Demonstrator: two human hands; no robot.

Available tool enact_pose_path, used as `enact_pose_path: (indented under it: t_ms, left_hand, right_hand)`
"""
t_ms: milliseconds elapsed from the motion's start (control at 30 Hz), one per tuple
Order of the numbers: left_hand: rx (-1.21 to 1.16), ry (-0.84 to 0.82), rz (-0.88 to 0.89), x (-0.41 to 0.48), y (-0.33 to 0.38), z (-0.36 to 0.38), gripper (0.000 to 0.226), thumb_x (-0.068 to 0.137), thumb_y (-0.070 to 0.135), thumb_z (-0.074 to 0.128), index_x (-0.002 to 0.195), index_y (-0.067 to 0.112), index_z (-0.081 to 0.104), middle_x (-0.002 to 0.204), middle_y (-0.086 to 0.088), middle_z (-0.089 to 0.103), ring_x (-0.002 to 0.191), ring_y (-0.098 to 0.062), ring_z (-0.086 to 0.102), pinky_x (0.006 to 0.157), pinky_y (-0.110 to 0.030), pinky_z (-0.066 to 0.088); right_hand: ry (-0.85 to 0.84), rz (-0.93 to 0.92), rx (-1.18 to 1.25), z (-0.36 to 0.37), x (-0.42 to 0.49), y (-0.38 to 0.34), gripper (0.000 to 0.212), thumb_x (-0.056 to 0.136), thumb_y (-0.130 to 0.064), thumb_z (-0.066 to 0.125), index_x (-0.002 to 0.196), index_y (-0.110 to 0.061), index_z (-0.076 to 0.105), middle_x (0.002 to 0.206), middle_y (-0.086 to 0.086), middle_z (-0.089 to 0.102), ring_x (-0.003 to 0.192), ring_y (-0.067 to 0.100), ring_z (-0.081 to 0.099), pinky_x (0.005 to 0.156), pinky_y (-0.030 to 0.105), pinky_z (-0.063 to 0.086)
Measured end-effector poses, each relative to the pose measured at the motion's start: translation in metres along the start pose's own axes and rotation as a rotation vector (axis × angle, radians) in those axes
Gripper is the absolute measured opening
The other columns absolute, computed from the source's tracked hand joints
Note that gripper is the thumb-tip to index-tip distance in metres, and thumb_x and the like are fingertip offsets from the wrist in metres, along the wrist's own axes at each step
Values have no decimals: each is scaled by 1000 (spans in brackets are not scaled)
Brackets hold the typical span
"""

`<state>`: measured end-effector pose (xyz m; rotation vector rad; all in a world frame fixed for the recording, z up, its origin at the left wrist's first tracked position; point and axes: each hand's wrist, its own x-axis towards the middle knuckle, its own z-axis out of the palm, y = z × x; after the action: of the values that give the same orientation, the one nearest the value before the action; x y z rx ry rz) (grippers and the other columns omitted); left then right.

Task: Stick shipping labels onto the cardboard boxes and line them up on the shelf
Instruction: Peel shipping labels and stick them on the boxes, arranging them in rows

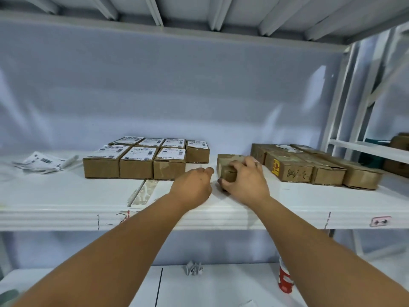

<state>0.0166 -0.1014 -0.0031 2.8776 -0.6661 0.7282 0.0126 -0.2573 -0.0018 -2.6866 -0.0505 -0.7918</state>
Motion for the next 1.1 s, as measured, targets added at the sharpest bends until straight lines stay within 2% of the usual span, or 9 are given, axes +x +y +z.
enact_pose_path:
  t_ms: [133,300,467,600,633,733,867,1000,1100]
  left_hand:
    - [-175,-24,-28,-11,-3,-4,62,92,19,44,148,18,19,131,-11,49,115,-31,51,86,-39,47]
    - [-388,45,-59,-27,-10,-14,50,93,27,50,141,23,39,128,-9,57,115,-26,54,93,-33,43]
    - [-239,103,-95,-37,-21,-18,50,91,39,55,137,24,45,123,-8,59,112,-24,54,89,-39,47]
    - [-161,154,-134,-44,-19,-25,45,94,37,50,137,25,44,130,-4,53,116,-24,51,87,-35,47]
    - [-138,188,-145,-45,-19,-29,43,94,36,48,136,25,44,130,-3,53,117,-24,51,85,-35,45]
    - [-117,292,-226,-49,-33,-45,38,92,25,44,129,20,50,126,-4,53,115,-26,49,83,-37,44]
    - [-101,382,-356,-63,-67,-59,26,90,19,44,109,16,62,111,-5,56,108,-26,50,69,-32,38]
    - [-92,527,-484,-86,-117,-66,20,88,13,49,104,10,60,105,-11,54,103,-31,49,67,-34,35]
    - [-99,513,-591,-101,-163,-68,20,83,1,48,101,4,55,103,-16,49,98,-35,47,66,-42,40]
  right_hand:
    - [-72,-126,109,-5,-13,-13,66,74,-50,72,133,-30,51,126,0,39,119,23,34,103,28,32]
    - [-132,-186,315,-4,-24,-17,70,75,-33,77,138,-24,47,131,-1,36,128,17,36,109,19,26]
    - [-150,-203,333,-3,-35,-26,63,82,-21,67,140,-20,43,137,-1,31,131,14,35,109,18,26]
    - [-74,-231,303,-9,-39,-41,61,80,-22,58,139,-25,44,143,-5,36,145,18,8,117,29,9]
    - [17,-258,303,-11,-39,-49,58,79,-22,55,137,-24,47,140,-4,41,145,18,10,117,32,9]
    - [192,-355,365,-17,-35,-83,48,79,-13,51,126,-16,58,122,5,56,126,26,40,108,40,33]
    - [45,-503,312,-14,-29,-130,36,85,-5,50,119,-13,61,113,9,60,111,26,51,95,35,41]
    - [-69,-644,201,10,-24,-176,44,87,-4,47,129,-17,55,122,8,56,118,24,46,93,38,44]
    - [-192,-709,137,32,-22,-213,46,89,-4,44,132,-19,51,127,7,53,120,24,44,92,37,43]
